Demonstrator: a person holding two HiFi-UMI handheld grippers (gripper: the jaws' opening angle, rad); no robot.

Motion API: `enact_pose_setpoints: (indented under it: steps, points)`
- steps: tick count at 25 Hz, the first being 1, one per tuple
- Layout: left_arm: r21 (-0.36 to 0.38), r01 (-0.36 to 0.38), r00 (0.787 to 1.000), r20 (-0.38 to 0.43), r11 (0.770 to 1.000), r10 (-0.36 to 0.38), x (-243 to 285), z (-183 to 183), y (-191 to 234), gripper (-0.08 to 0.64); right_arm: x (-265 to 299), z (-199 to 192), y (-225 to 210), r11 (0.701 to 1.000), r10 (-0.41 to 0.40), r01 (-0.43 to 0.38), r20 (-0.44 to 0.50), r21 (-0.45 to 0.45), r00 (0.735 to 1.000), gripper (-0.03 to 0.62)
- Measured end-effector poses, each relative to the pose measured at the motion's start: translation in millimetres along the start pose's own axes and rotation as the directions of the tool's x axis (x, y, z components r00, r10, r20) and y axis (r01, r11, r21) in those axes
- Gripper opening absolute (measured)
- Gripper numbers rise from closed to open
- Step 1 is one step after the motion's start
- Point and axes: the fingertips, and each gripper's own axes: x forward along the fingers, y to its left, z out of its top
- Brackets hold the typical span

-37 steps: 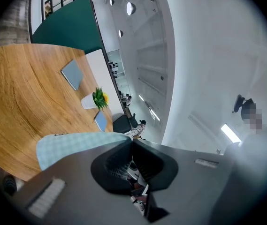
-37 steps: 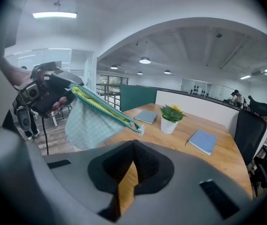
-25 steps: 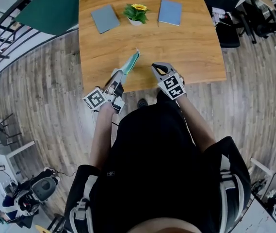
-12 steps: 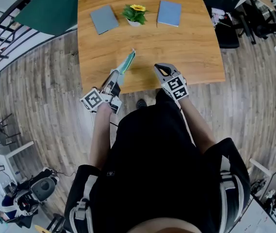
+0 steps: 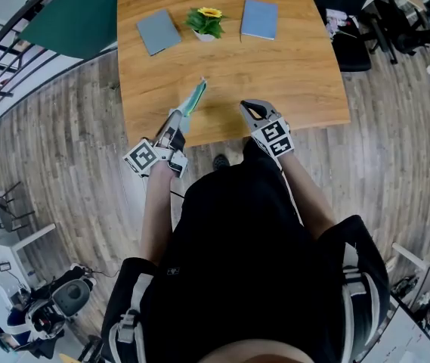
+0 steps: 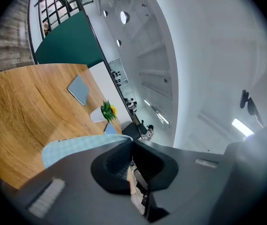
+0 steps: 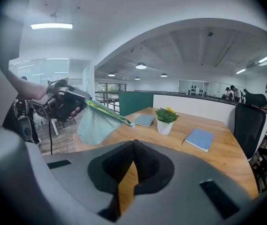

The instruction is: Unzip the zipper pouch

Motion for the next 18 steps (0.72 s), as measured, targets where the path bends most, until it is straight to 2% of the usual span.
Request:
enact_pose_setpoints:
  steps: [3, 7, 10, 18]
  points:
    - [0.027, 0.005, 1.000, -0.003, 1.000, -0.005, 0.0, 1.1, -0.4, 0.002, -1.4, -2.8, -0.2, 1.000, -0.004, 0.004, -0.010, 0.007, 1.000, 0.002]
    - [-0.032, -0.005, 1.000, -0.001, 0.999, 0.005, -0.2, -2.7, -1.9, 0.002, -1.6, -2.2, -1.1, 1.000, -0.010, 0.010, -0.002, 0.011, 1.000, 0.002]
    - [-0.008, -0.002, 1.000, -0.004, 1.000, 0.002, 0.1, -1.7, -2.2, 0.002, -1.4, -3.0, -1.5, 1.000, -0.011, 0.011, -0.006, 0.016, 1.000, 0.002]
    - [-0.031, 0.006, 1.000, -0.004, 1.000, -0.006, 1.4, -2.8, -4.7, 0.002, 0.4, -2.8, -2.2, 1.000, -0.010, 0.010, -0.003, 0.021, 1.000, 0.002]
